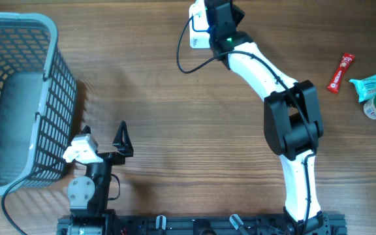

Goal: Scan the item barcode
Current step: 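Lift the Kleenex pack and hold it under the scanner, then carry the Kleenex pack to the right side and release it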

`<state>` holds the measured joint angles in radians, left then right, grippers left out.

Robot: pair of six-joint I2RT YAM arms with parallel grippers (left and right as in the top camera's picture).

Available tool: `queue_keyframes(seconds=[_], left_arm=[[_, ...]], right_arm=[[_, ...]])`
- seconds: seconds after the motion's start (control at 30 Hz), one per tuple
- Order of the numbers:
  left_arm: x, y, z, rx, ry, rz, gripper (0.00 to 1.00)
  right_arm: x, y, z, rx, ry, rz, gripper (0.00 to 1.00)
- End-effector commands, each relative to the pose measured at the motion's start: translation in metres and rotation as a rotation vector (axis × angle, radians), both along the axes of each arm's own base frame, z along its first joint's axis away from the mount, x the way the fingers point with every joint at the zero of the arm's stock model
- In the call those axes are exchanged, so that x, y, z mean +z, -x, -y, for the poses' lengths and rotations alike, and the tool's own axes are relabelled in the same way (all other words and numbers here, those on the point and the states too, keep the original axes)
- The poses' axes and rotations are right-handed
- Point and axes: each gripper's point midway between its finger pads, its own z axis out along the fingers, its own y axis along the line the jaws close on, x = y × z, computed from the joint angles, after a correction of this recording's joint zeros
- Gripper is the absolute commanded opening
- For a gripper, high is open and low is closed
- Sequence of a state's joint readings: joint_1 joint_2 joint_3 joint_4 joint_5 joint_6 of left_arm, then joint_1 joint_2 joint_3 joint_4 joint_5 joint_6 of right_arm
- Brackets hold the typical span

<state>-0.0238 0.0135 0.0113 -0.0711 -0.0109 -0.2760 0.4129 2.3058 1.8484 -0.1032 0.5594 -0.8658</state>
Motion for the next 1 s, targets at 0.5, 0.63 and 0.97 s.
queue_keyframes(seconds=[0.5,0.63,0.97], left_arm=[[0.000,0.000,-0.004,0.020,0.008,0.005,1.00],[0.000,0.000,-0.004,0.020,0.008,0.005,1.00],[0.000,0.000,-0.004,0.020,0.008,0.005,1.00]], right_arm=[[0.024,0.035,0.015,-0.290,0.148,0.068,0.04],[0.054,0.084,0.100,-0.656,0.001,0.104,0.04],[-0.060,0.231,0.262,-1.464,-0.649,-0.411,0.04]])
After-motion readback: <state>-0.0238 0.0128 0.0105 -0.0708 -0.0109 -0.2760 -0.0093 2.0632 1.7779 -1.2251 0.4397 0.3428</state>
